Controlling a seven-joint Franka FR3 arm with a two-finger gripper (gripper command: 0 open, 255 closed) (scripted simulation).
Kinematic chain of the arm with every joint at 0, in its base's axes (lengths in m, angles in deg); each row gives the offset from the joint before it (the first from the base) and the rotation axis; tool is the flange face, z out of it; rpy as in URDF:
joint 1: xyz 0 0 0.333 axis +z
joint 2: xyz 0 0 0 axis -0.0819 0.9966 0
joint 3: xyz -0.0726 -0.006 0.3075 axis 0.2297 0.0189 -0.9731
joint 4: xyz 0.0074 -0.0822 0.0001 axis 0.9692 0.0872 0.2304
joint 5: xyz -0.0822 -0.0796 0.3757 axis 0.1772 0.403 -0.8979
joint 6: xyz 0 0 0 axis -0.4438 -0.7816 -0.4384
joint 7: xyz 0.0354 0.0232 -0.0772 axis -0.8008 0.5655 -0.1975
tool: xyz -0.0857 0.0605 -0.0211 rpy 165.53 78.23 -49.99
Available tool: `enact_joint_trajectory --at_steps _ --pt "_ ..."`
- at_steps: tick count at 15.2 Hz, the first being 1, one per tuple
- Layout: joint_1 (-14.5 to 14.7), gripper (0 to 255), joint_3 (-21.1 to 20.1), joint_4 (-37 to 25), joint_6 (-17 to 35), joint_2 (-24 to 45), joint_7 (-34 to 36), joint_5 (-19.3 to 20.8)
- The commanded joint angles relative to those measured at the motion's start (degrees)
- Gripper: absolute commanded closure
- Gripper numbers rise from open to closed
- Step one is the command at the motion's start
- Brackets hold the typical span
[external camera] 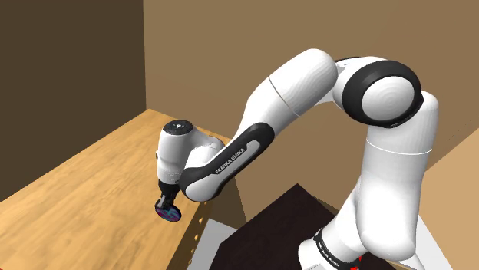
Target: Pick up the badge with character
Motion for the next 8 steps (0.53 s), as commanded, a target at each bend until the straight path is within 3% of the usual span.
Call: enact_joint_trajectory --at_steps 1,8 --pt "0.02 255 0.02 -0.02 0.04 0.05 0.02 0.03" --pt "-0.28 255 -0.33 0.09 -0.66 -0.78 -0.34 -0.43"
